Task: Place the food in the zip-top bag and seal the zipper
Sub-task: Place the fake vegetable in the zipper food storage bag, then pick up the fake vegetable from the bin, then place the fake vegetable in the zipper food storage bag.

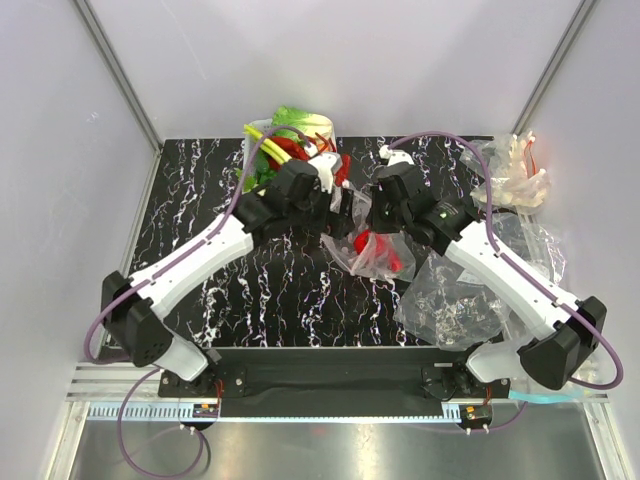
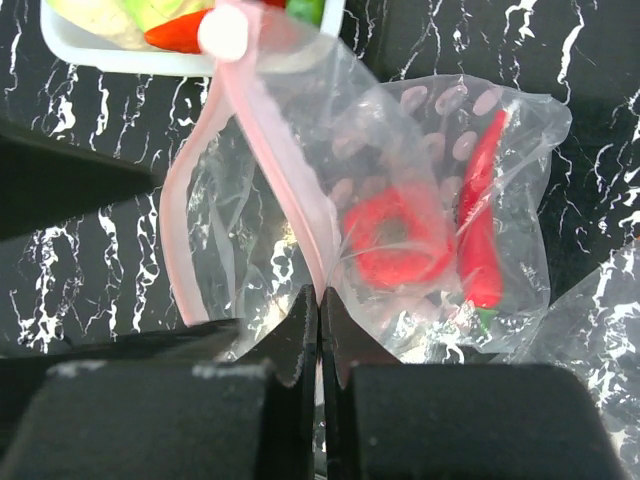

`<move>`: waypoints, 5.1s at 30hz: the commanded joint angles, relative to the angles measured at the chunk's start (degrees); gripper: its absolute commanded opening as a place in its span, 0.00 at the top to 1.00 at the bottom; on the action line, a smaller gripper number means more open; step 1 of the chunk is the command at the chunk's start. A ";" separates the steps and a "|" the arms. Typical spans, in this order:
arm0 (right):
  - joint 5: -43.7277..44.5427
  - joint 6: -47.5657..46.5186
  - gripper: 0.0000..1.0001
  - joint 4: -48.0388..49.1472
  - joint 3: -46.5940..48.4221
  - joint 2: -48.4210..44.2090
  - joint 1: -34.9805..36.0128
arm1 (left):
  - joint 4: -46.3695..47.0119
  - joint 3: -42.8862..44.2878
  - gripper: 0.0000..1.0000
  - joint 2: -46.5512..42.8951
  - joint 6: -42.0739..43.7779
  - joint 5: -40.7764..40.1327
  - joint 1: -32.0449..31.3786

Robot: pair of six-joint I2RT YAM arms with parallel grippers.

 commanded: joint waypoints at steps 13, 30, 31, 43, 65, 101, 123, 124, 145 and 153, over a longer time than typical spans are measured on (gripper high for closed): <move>3.85 0.69 1.00 0.74 -1.78 -4.45 -0.11 | -0.77 2.04 0.01 -2.05 1.18 -7.75 18.08; 4.11 0.69 1.00 1.35 -3.28 -5.59 -0.37 | -1.91 15.04 0.06 17.47 4.09 -3.36 18.52; 4.03 0.69 1.00 1.35 -3.28 -5.59 -0.46 | -2.00 15.40 0.09 18.61 4.09 -2.65 18.52; 4.11 1.04 1.00 1.70 -4.25 -6.47 -0.37 | -2.70 14.44 0.31 20.65 0.13 3.24 18.35; 3.23 1.66 1.00 2.05 -4.25 -6.39 -0.46 | -5.25 12.94 0.78 19.86 0.04 -0.54 18.00; 3.94 0.78 1.00 2.05 -2.57 -3.92 -0.46 | -14.57 9.87 0.77 -3.07 2.07 6.58 15.62; 4.03 0.87 1.00 2.76 -2.05 -2.96 -0.46 | -18.52 5.21 0.77 -20.92 2.15 5.70 1.04; 3.94 0.87 1.00 2.76 -1.87 -2.87 -0.46 | -18.44 4.69 0.77 -21.01 2.33 5.88 0.69; -1.86 1.92 1.00 1.35 0.76 -4.28 -0.46 | -0.08 6.71 0.83 2.79 -2.15 3.86 -3.53; -3.70 2.45 1.00 0.91 3.66 -7.26 -0.37 | 4.41 6.53 0.83 10.80 -3.38 1.22 -4.33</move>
